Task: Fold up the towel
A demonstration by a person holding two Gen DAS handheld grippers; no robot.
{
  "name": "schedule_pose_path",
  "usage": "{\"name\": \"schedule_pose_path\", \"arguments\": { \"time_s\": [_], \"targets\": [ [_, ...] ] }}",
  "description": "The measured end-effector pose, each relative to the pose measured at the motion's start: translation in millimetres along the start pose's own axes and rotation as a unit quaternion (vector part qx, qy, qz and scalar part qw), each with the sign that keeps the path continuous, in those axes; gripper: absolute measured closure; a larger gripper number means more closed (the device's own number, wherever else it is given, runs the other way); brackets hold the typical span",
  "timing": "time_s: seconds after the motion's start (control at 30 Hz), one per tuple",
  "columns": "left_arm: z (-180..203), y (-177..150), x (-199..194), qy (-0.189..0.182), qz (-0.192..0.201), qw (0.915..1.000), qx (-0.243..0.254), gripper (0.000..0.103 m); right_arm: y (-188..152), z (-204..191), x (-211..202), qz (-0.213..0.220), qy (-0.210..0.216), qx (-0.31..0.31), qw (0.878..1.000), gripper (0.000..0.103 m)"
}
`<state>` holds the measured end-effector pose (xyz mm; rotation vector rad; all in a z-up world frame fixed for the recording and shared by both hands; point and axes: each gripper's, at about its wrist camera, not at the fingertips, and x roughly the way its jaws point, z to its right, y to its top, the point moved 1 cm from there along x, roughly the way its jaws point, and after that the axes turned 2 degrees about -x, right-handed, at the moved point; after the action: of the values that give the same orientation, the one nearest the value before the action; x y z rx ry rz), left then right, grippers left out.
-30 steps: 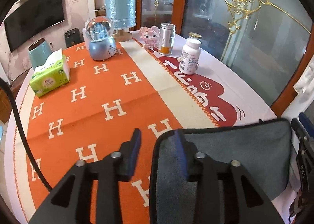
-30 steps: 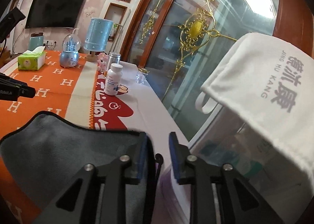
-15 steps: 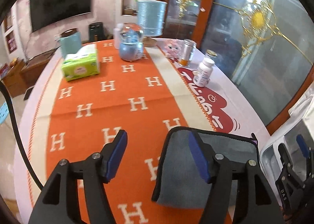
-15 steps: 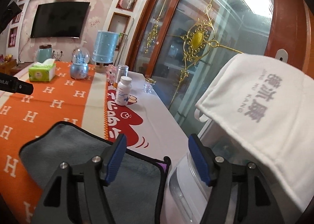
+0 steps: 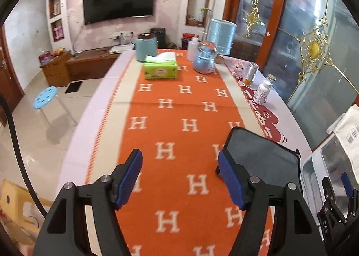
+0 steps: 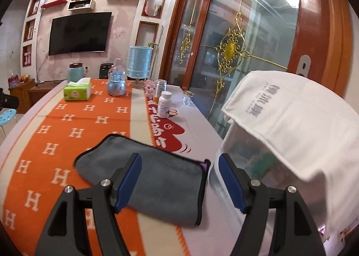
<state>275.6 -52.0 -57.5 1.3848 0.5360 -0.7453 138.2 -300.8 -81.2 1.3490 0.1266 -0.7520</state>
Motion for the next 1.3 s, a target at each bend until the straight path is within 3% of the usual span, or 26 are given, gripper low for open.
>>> {"name": "schedule_pose_path", "arguments": {
  "time_s": [0.4, 0.53, 0.7, 1.03, 1.3],
  "targets": [
    [-61, -71, -99, 0.009, 0.006, 0.9999, -0.004, 0.028, -37, -8, -85, -0.046, 0.027, 0.028, 0.998, 0.020],
    [-75, -95, -122, 0.013, -0.003, 0.9998, -0.013, 0.024, -52, -11, -103, -0.068, 0.042, 0.029, 0.996, 0.012],
    [-86, -121, -138, 0.021, -0.032, 0.9987, -0.032, 0.019, -65, -10, -116, -0.107, 0.081, 0.028, 0.991, 0.010],
    [-66, -156, -163, 0.026, -0.060, 0.9966, -0.050, 0.011, -62, 1, -136, -0.180, 0.169, 0.037, 0.968, 0.002],
    [-35, -173, -185, 0.014, -0.067, 0.9955, -0.066, 0.001, -53, 3, -169, -0.195, 0.216, -0.001, 0.957, 0.000]
  ]
}}
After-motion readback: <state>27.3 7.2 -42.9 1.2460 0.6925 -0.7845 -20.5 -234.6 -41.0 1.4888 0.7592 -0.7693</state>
